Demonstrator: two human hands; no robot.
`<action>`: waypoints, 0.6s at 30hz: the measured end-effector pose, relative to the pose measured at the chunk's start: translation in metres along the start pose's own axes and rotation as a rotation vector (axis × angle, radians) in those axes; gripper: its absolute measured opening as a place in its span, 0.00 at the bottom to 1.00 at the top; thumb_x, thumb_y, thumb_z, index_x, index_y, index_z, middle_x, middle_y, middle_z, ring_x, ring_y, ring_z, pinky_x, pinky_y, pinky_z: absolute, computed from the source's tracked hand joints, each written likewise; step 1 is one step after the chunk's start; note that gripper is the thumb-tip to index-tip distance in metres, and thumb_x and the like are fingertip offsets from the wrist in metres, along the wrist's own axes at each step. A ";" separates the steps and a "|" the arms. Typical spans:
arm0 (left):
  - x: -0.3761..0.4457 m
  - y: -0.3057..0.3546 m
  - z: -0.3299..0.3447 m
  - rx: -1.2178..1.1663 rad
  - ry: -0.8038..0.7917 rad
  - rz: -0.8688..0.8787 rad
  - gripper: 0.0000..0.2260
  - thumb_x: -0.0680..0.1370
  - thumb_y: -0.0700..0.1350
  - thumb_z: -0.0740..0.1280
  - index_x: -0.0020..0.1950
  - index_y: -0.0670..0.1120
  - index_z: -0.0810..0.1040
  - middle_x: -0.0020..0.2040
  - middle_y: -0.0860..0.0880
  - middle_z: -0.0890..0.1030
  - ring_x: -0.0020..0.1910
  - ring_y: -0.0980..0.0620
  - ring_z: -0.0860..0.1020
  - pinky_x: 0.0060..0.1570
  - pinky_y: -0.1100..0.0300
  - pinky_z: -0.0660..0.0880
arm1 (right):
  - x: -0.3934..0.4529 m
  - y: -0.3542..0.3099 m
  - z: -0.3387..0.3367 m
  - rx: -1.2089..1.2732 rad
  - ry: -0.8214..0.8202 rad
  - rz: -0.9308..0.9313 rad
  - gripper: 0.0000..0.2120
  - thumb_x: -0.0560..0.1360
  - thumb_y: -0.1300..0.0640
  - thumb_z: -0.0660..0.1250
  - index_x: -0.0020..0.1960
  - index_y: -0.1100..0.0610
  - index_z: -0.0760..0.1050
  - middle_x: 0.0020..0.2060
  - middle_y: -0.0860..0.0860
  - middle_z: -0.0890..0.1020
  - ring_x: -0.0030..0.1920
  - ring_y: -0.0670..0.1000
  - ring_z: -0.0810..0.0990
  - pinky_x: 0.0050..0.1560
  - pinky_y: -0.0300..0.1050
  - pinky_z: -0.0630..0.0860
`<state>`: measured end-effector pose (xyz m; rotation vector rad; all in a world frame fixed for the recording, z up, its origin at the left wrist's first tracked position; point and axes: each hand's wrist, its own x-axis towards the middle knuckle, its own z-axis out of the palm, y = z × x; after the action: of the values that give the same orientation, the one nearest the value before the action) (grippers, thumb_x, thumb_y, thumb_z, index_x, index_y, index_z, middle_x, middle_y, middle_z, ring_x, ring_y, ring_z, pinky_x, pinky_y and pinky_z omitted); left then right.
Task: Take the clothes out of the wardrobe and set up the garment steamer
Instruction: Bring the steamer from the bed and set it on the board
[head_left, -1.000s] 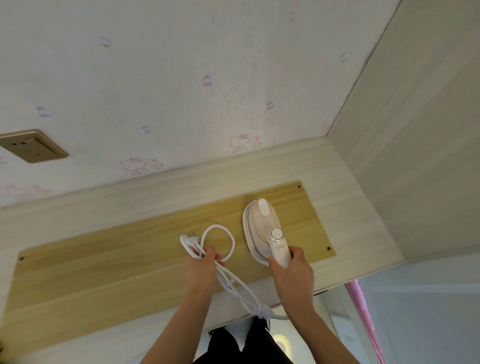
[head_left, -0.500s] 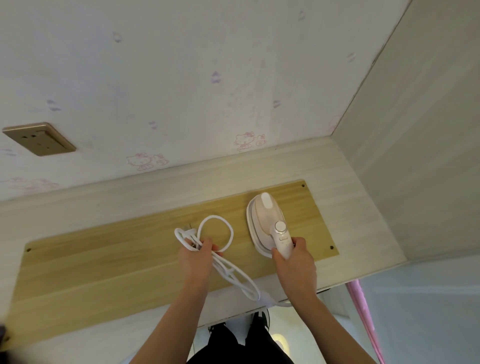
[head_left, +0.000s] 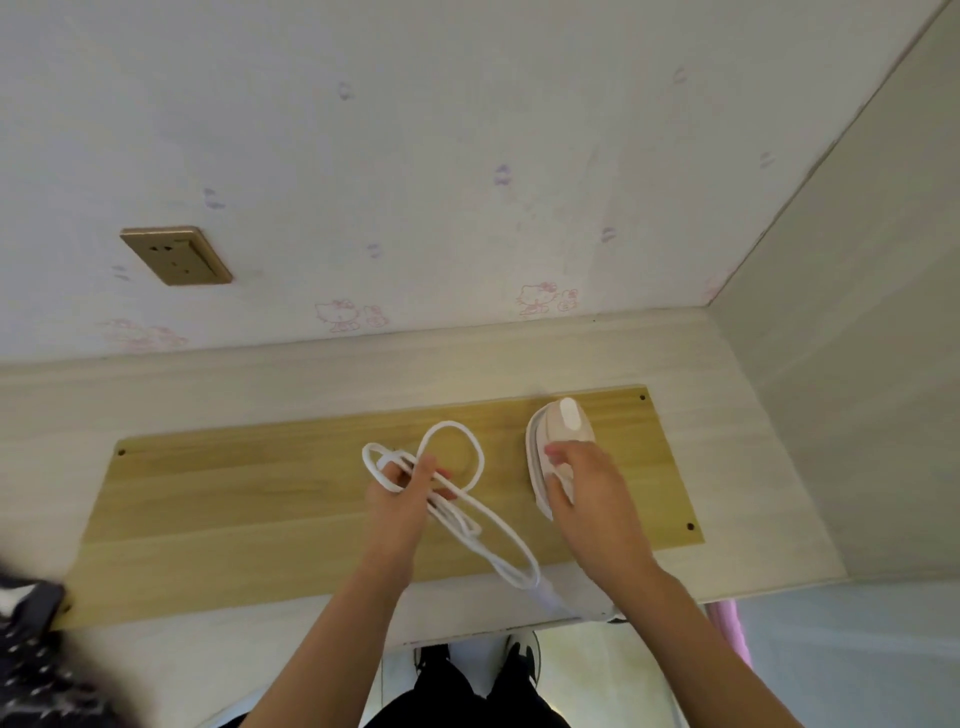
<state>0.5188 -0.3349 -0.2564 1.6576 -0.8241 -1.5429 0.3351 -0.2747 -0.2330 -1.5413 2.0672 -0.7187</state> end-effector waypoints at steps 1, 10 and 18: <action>-0.001 0.001 -0.001 -0.020 -0.003 -0.006 0.09 0.78 0.47 0.67 0.40 0.45 0.80 0.39 0.46 0.85 0.40 0.45 0.82 0.49 0.46 0.77 | 0.002 -0.001 0.006 0.086 -0.125 0.015 0.12 0.78 0.60 0.61 0.62 0.55 0.73 0.54 0.47 0.76 0.55 0.46 0.74 0.53 0.35 0.68; -0.006 0.010 -0.024 -0.243 -0.075 0.007 0.05 0.77 0.36 0.67 0.50 0.45 0.78 0.41 0.45 0.81 0.41 0.47 0.80 0.47 0.51 0.76 | -0.007 0.017 0.032 0.315 -0.678 0.396 0.15 0.80 0.48 0.52 0.47 0.57 0.73 0.41 0.55 0.82 0.40 0.54 0.80 0.37 0.42 0.75; -0.002 0.023 -0.041 -0.296 -0.157 0.093 0.26 0.77 0.36 0.66 0.68 0.60 0.68 0.52 0.46 0.81 0.50 0.43 0.80 0.53 0.45 0.75 | -0.014 0.015 0.023 0.568 -0.782 0.305 0.15 0.80 0.51 0.59 0.53 0.60 0.79 0.34 0.55 0.81 0.36 0.53 0.80 0.47 0.46 0.77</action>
<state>0.5594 -0.3421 -0.2347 1.2827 -0.7024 -1.6553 0.3431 -0.2606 -0.2596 -0.9353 1.3093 -0.4266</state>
